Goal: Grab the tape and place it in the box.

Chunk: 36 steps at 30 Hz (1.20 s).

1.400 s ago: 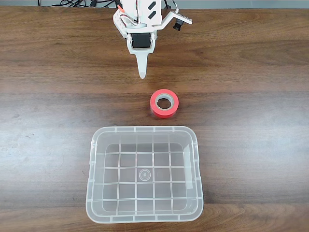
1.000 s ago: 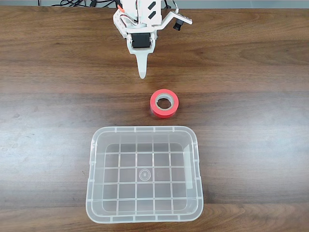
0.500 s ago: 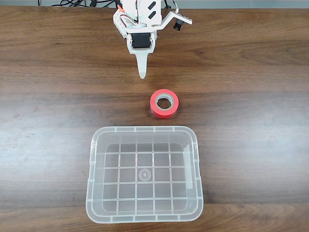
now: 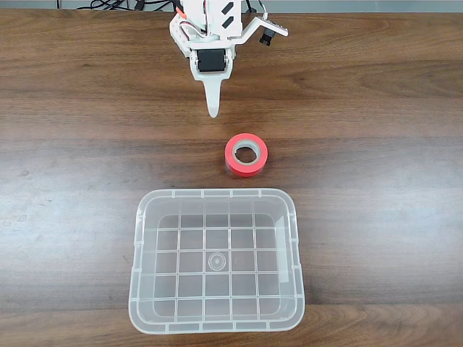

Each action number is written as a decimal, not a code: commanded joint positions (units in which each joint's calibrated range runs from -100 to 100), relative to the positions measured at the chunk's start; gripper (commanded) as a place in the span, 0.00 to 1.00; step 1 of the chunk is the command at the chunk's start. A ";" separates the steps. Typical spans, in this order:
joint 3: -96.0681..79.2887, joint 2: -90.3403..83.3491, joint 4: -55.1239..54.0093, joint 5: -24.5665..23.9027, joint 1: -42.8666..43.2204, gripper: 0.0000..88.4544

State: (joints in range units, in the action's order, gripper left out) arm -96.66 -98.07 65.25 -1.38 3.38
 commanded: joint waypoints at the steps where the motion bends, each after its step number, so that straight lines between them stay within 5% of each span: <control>1: 9.36 -0.72 -0.01 -0.04 0.35 0.01; 15: 24.34 3.87 3.50 0.12 1.30 0.01; 26: 50.62 31.54 4.61 0.64 6.49 0.02; 36: 52.99 57.61 -1.21 1.91 11.32 0.02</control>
State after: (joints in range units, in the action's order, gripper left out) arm -48.19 -48.68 68.81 0.39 13.97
